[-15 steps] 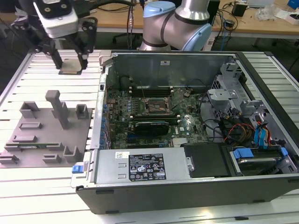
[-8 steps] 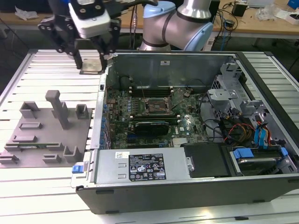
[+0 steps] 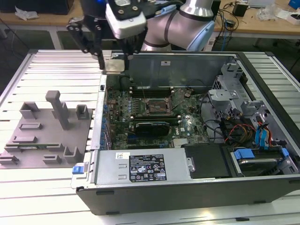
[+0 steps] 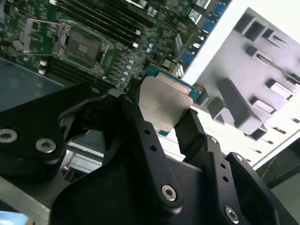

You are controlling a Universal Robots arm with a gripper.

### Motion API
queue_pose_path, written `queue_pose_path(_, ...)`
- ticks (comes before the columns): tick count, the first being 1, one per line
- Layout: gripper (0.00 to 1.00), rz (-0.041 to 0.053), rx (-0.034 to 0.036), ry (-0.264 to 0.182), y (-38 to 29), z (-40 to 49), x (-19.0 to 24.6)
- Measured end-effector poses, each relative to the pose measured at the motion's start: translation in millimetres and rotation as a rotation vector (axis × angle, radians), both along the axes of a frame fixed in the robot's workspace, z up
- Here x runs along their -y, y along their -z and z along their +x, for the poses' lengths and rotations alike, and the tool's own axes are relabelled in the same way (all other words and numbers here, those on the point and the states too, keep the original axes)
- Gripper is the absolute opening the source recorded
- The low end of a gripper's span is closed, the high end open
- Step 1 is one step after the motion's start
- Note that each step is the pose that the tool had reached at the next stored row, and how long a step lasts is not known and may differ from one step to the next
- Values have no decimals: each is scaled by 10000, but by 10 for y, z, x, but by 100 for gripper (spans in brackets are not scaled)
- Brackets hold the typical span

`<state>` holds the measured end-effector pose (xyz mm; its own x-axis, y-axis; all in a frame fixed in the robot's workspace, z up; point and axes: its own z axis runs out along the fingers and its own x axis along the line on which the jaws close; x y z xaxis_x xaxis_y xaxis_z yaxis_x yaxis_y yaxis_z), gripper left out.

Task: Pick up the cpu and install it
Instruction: 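Pick up the cpu and move it towards the insertion slot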

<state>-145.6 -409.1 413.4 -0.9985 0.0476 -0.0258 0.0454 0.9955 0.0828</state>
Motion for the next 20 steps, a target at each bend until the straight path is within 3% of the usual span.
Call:
queue_pose_path(8,54,0,-1,-3,0,522,0)
queue_pose_path(10,54,0,-1,0,0,606,0)
queue_pose_path(16,54,1,0,0,2,639,0)
queue_pose_path(20,54,-1,-1,-1,49,691,-12)
